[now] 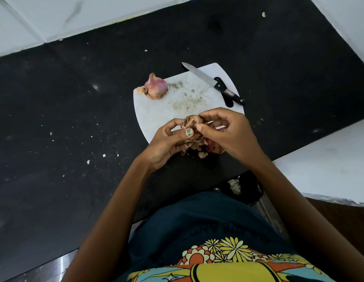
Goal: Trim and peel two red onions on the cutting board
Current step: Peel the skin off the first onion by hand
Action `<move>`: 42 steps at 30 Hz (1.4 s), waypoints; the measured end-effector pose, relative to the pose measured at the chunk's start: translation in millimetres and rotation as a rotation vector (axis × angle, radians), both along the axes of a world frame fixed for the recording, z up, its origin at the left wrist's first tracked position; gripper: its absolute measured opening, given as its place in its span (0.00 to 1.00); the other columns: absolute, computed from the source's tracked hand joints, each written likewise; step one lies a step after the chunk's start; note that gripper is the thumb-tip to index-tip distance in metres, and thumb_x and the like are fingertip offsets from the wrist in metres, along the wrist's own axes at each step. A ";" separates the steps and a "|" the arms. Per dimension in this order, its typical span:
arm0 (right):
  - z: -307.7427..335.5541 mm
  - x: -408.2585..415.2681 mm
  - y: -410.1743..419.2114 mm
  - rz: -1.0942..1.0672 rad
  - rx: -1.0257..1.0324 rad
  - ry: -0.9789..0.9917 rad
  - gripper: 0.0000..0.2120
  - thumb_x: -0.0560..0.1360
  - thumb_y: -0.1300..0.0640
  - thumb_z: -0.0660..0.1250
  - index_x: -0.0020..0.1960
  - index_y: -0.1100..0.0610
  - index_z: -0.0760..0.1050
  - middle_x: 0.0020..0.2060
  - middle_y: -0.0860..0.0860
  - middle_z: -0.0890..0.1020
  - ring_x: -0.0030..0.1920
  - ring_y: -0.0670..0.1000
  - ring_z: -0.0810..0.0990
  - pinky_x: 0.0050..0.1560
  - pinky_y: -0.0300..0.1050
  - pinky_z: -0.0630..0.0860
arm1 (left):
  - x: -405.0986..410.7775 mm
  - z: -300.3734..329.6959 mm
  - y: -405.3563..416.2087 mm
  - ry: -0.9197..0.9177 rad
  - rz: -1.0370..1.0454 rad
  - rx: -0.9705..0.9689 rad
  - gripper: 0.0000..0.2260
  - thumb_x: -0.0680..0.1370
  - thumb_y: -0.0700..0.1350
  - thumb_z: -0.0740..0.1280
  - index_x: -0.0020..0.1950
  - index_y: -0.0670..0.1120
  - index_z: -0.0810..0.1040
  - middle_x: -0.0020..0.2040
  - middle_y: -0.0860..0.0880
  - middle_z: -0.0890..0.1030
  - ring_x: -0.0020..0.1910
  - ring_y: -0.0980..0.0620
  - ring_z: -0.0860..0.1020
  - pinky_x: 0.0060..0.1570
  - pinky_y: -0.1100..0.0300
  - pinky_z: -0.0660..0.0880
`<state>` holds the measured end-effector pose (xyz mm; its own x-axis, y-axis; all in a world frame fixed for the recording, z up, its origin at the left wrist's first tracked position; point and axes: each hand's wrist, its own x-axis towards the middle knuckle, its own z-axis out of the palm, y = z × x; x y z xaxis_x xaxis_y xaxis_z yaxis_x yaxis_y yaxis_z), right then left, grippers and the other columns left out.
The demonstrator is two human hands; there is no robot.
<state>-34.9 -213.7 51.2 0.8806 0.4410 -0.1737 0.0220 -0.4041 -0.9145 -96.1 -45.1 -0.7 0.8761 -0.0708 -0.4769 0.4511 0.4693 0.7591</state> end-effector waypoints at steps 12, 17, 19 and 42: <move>-0.8 1.2 1.7 0.010 -0.005 -0.021 0.09 0.67 0.63 0.75 0.46 0.56 0.81 0.39 0.47 0.84 0.37 0.43 0.82 0.39 0.36 0.79 | -0.8 -6.1 -0.6 -0.051 -0.019 -0.010 0.19 0.56 0.50 0.82 0.43 0.51 0.82 0.41 0.48 0.84 0.40 0.53 0.83 0.39 0.65 0.79; -4.5 3.9 -0.9 -0.074 -0.031 -0.122 0.08 0.68 0.66 0.70 0.42 0.55 0.82 0.34 0.46 0.83 0.34 0.44 0.81 0.37 0.36 0.78 | -1.6 -5.5 -1.2 -0.047 -0.019 -0.022 0.30 0.53 0.54 0.83 0.50 0.47 0.78 0.42 0.48 0.85 0.40 0.53 0.83 0.39 0.65 0.79; -5.5 5.5 -2.7 -0.081 -0.026 -0.125 0.09 0.69 0.67 0.69 0.44 0.56 0.82 0.35 0.44 0.83 0.35 0.42 0.81 0.40 0.36 0.79 | -0.9 -5.1 -1.4 -0.043 -0.008 -0.014 0.28 0.55 0.53 0.83 0.49 0.47 0.78 0.42 0.48 0.85 0.41 0.53 0.83 0.40 0.65 0.79; 0.9 -3.7 0.7 -0.058 -0.059 -0.015 0.09 0.74 0.54 0.70 0.53 0.54 0.80 0.43 0.49 0.82 0.38 0.44 0.79 0.40 0.30 0.75 | -1.6 -5.0 0.5 0.016 0.042 -0.089 0.11 0.75 0.41 0.68 0.56 0.45 0.74 0.45 0.49 0.83 0.43 0.54 0.82 0.47 0.63 0.79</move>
